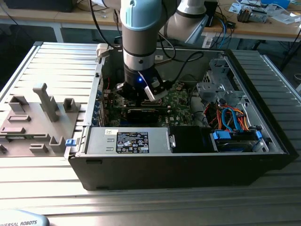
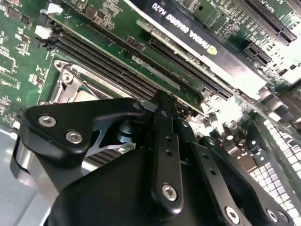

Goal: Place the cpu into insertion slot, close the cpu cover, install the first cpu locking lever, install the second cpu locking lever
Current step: 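Install the second cpu locking lever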

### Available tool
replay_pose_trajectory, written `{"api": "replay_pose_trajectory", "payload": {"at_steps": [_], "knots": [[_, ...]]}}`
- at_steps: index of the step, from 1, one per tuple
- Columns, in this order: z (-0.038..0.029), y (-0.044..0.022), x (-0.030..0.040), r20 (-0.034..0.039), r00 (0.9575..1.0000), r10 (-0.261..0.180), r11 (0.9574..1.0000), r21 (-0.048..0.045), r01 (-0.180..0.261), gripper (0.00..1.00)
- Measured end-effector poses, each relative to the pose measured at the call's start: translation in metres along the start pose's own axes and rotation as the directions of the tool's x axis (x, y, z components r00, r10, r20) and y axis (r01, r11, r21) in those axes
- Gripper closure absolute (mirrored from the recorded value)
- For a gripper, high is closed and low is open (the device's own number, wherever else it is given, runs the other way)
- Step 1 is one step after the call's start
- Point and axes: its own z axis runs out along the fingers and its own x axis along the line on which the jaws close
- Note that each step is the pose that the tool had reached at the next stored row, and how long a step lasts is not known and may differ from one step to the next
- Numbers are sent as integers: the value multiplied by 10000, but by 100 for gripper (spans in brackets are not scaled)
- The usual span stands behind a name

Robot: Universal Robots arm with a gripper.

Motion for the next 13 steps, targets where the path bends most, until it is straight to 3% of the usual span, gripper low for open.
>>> {"api": "replay_pose_trajectory", "payload": {"at_steps": [1,5,8,11,13], "knots": [[-29,4,5,15,10000,-1,10000,2,1,89],[-258,29,3,32,10000,24,10000,-14,-24,89],[-351,38,2,34,10000,26,10000,-44,-25,89],[-350,35,-29,-11,10000,30,10000,-60,-30,89],[-316,26,-115,-104,9999,42,10000,-67,-43,89]]}}
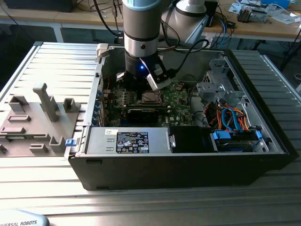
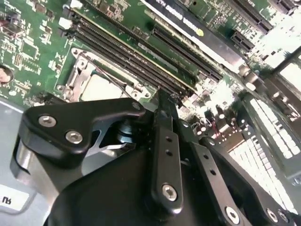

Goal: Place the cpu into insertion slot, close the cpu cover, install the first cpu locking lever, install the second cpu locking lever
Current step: 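Install the second cpu locking lever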

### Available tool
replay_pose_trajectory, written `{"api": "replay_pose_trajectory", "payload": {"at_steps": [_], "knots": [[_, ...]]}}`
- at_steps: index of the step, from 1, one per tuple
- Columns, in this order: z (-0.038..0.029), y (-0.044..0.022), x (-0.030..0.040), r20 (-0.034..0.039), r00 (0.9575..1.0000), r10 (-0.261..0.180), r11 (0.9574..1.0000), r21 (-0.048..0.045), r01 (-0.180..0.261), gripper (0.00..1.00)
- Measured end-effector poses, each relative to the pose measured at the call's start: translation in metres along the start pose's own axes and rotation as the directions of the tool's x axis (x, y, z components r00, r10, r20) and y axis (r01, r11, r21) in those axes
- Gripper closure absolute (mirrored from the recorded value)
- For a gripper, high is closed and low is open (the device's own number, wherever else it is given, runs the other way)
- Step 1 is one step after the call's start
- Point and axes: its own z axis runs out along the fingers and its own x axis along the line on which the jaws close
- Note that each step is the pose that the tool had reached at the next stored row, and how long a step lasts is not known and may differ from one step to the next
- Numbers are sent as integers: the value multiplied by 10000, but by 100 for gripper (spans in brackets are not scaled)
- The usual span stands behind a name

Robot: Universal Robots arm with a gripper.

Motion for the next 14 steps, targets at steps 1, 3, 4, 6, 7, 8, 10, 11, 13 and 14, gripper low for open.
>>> {"api": "replay_pose_trajectory", "payload": {"at_steps": [1,3,4,6,7,8,10,11,13,14], "knots": [[46,19,-121,-115,9999,12,10000,-9,-12,89],[139,66,-134,-130,9999,12,10000,-31,-13,89],[174,64,-129,-130,9999,15,10000,-31,-16,89],[244,64,-84,-129,9999,14,10000,-31,-14,89],[262,65,-71,-130,9999,13,10000,-32,-14,89],[295,69,-54,-130,9999,14,10000,-31,-14,89],[294,69,-20,-89,10000,9,10000,-27,-9,89],[252,75,-8,-32,10000,3,10000,-26,-3,89],[147,86,-8,-10,10000,-1,10000,-23,1,89],[110,90,-7,-10,10000,-1,10000,-24,1,89]]}}
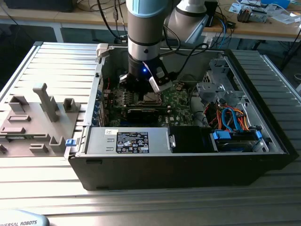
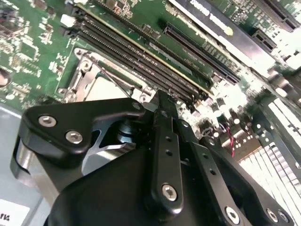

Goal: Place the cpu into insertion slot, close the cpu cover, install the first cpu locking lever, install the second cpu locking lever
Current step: 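Install the second cpu locking lever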

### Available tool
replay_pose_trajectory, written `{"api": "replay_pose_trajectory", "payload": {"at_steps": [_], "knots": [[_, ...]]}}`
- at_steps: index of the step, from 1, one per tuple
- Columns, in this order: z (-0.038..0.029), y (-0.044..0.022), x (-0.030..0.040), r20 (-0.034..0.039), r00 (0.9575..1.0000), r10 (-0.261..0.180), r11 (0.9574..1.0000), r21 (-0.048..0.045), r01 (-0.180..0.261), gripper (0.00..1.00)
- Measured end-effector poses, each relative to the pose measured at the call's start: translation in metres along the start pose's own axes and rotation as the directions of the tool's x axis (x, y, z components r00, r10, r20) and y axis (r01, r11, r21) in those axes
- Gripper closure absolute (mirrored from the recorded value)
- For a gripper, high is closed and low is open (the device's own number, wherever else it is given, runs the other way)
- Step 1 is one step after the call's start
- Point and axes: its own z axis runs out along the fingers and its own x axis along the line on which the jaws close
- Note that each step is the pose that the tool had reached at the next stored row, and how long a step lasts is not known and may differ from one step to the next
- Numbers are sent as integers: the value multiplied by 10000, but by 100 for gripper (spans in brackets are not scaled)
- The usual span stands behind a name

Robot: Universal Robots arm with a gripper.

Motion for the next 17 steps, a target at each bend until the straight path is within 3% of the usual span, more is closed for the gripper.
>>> {"api": "replay_pose_trajectory", "payload": {"at_steps": [2,5,10,13,17], "knots": [[-101,12,0,1,10000,2,10000,0,-2,89],[-147,15,-19,-30,10000,2,10000,-4,-2,89],[-110,13,-152,-308,9995,37,10000,-41,-38,89],[-57,93,-159,-333,9994,40,10000,-42,-42,89],[27,92,-159,-349,9994,43,10000,-43,-44,89]]}}
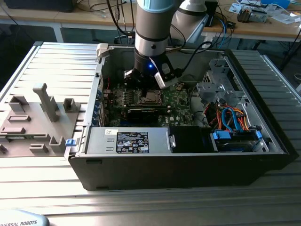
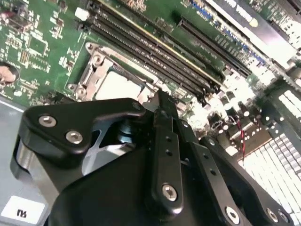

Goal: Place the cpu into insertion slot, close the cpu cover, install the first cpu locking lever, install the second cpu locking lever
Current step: 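Install the second cpu locking lever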

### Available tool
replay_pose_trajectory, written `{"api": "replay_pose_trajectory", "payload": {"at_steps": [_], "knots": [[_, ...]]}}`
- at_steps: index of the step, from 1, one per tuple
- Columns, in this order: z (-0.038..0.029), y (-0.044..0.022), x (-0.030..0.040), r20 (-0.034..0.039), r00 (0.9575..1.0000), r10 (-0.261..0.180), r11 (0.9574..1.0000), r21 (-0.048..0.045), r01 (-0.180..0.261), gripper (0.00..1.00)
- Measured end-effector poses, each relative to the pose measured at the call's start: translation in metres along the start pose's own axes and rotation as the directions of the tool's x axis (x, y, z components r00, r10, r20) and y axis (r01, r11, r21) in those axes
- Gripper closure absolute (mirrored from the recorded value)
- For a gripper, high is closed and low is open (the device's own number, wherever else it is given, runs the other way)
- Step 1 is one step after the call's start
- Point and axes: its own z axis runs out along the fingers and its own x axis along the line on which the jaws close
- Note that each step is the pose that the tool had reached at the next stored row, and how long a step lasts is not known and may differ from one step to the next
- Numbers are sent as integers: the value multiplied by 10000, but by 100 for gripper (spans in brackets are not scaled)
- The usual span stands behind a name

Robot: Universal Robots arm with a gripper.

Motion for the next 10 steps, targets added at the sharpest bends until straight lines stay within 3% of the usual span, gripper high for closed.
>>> {"api": "replay_pose_trajectory", "payload": {"at_steps": [4,10], "knots": [[88,-11,13,-4,10000,1,10000,1,-1,89],[239,-27,118,-5,10000,-1,10000,-1,1,89]]}}
